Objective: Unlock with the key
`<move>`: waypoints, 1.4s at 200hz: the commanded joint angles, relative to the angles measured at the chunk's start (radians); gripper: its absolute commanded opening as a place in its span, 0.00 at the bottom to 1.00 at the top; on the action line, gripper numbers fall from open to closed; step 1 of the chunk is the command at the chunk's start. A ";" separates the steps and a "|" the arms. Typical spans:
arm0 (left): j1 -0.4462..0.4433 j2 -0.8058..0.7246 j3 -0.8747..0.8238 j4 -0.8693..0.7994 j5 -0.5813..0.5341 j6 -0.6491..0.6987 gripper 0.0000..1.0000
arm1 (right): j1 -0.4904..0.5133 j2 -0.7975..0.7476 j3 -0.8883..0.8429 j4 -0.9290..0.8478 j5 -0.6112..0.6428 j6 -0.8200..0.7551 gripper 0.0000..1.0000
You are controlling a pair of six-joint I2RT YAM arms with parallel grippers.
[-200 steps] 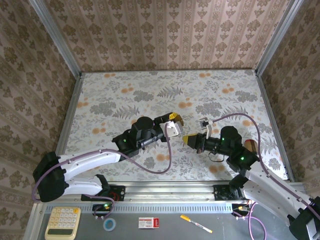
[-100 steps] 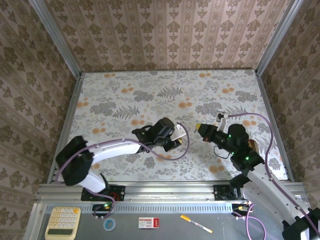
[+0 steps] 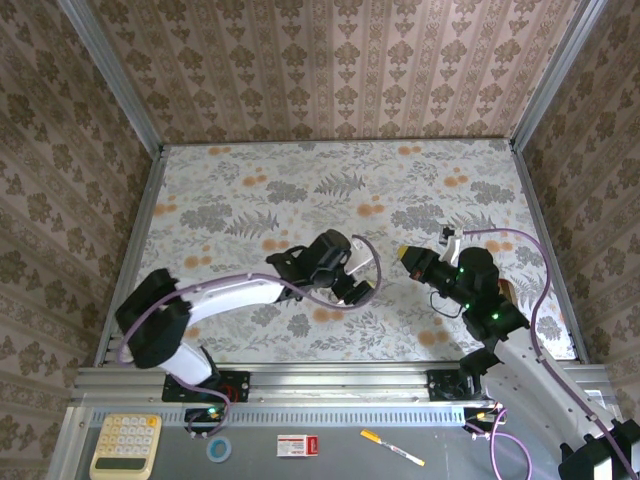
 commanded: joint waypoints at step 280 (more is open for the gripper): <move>-0.008 0.097 0.226 -0.045 0.263 0.300 0.09 | 0.005 -0.076 -0.093 0.108 -0.154 0.157 0.00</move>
